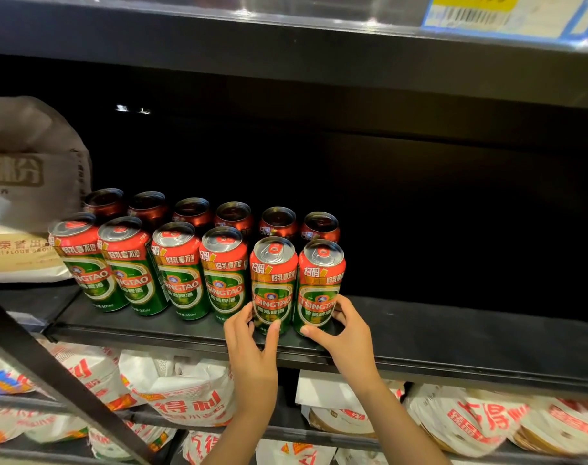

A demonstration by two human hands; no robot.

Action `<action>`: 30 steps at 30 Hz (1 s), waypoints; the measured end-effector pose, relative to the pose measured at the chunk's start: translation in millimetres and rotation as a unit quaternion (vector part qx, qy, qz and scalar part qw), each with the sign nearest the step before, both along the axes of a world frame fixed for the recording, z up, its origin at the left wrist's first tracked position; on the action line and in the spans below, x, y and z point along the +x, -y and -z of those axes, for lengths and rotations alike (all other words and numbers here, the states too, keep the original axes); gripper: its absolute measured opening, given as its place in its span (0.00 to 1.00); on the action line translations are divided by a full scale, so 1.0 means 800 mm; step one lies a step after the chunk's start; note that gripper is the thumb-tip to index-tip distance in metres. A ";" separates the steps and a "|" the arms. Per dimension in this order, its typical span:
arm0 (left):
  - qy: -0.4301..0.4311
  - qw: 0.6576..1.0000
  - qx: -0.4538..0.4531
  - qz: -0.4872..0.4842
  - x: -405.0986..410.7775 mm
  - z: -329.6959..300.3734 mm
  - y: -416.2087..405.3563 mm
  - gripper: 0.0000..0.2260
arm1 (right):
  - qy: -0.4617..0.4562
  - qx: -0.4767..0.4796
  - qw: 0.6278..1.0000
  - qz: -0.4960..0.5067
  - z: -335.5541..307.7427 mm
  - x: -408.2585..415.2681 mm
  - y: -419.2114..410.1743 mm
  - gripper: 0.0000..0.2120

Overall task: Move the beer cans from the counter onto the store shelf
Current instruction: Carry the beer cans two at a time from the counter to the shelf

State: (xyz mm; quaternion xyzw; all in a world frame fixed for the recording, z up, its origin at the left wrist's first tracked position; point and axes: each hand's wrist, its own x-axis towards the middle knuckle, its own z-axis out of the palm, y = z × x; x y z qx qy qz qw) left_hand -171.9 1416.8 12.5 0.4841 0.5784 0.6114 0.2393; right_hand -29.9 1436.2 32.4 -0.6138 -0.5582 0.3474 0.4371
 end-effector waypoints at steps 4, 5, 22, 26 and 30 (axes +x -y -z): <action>0.017 1.000 -0.017 -0.011 0.002 -0.002 -0.003 0.21 | 0.010 0.003 1.000 0.006 -0.002 -0.004 0.001 0.32; 0.025 0.999 -0.020 -0.013 0.002 -0.004 -0.004 0.21 | 0.015 0.003 1.000 0.007 -0.003 -0.005 0.002 0.32; 0.011 0.994 -0.104 0.006 -0.010 -0.021 0.002 0.24 | 0.034 -0.066 0.996 -0.044 -0.031 -0.015 0.016 0.34; -0.064 0.975 -0.185 0.109 -0.035 -0.033 0.009 0.28 | 0.067 -0.099 0.992 -0.037 -0.048 0.003 0.052 0.39; -0.254 0.898 -0.297 0.201 -0.045 -0.066 0.030 0.29 | 0.092 -0.131 0.987 0.026 -0.056 0.045 0.129 0.34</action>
